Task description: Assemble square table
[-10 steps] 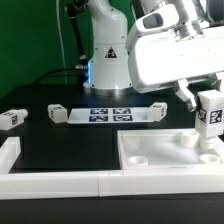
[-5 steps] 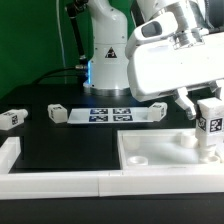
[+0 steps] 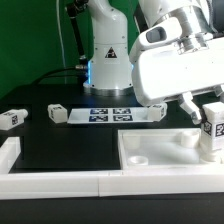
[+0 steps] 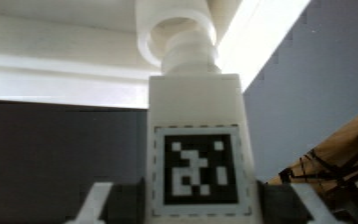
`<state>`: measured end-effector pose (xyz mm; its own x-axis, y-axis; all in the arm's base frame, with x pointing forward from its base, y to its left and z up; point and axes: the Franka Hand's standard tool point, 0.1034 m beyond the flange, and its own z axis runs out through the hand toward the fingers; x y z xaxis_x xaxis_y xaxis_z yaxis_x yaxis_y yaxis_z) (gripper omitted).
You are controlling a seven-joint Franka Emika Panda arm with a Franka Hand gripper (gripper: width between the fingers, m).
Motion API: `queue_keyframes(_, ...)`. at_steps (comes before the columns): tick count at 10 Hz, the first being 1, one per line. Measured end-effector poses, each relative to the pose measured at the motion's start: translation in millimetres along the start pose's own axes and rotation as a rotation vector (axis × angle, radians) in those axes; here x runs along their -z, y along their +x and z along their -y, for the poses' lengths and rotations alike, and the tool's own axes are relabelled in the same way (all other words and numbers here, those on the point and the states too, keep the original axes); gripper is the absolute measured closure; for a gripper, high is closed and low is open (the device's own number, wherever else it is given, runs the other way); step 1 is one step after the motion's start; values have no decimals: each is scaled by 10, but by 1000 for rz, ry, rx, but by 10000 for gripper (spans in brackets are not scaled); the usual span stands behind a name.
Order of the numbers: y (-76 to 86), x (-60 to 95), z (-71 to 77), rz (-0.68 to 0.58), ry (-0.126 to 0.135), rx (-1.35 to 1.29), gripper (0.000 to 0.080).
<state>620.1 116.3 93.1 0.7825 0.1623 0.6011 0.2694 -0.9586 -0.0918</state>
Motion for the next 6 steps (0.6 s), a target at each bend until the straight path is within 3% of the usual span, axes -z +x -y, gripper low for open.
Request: queue_keyframes(6,-50,20,-12,3,-4,1,509)
